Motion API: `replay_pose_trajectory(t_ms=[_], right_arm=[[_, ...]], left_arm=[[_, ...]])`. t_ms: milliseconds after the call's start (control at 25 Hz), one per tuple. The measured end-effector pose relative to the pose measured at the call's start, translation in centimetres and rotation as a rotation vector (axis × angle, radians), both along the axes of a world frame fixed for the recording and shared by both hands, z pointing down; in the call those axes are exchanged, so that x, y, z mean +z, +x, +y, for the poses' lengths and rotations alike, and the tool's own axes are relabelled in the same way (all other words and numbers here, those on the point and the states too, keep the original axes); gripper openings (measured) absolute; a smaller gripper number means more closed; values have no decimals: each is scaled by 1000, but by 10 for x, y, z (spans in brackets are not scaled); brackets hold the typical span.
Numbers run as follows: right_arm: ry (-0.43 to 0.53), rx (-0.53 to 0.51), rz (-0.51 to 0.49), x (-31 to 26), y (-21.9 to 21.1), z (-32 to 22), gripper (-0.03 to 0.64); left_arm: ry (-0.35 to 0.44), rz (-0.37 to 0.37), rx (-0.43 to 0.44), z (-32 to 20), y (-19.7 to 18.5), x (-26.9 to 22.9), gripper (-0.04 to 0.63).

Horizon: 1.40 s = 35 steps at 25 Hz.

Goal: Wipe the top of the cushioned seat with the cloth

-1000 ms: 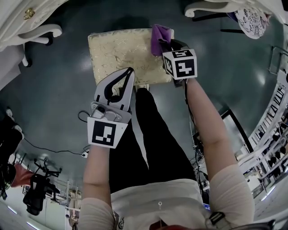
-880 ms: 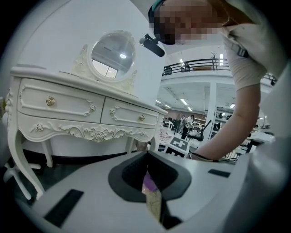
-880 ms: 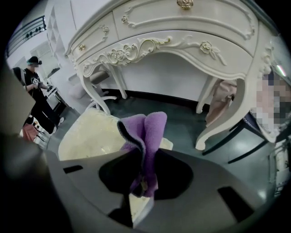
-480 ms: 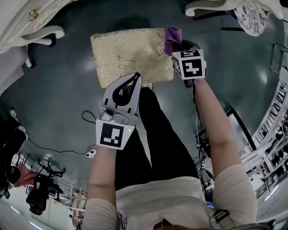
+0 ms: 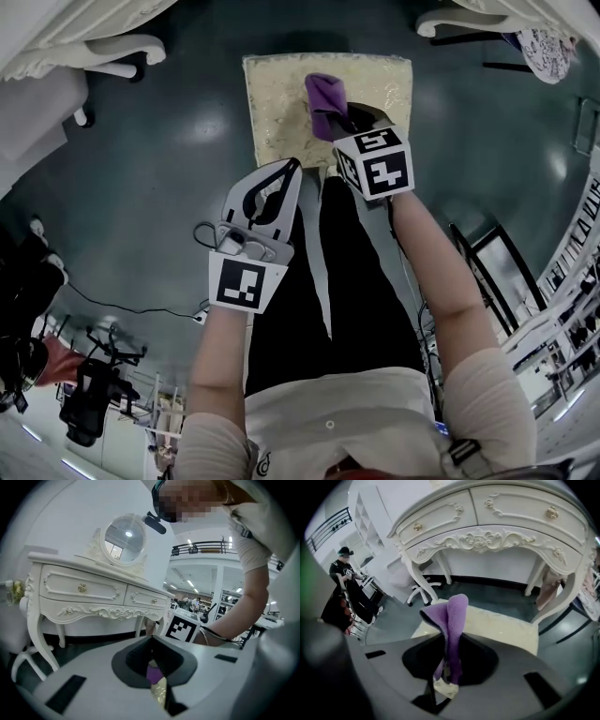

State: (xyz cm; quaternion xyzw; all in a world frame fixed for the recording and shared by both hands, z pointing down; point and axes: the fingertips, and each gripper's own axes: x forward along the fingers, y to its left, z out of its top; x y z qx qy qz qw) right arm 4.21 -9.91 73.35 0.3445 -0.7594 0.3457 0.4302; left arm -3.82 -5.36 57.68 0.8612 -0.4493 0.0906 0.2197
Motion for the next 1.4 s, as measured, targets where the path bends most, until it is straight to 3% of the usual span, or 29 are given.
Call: replay_pose_trajectory(t_ms=[120,280,480,880,1240,1400], right_arm=[[-20,-5,-33,6,-45,19,84],[-27,16,-89,9,-92,30,83],[-71,-7,-69,27,-114,42,83],[-101,28,-17,44,-75,39,84],[-99,32,-25,45,-18,32,87],[-94,40,-36,44,11,28,89]], left_arm=[[6,-48,-24,6,-38,5,14],[9,-20,-104,5,-83,9,14],[28,-7,-104,7,-102,10,14],[10,27,-106,14,-92,16,14],[15,25,-162,14,-41,15,14],[28,4,-131,15,-12,18,14]])
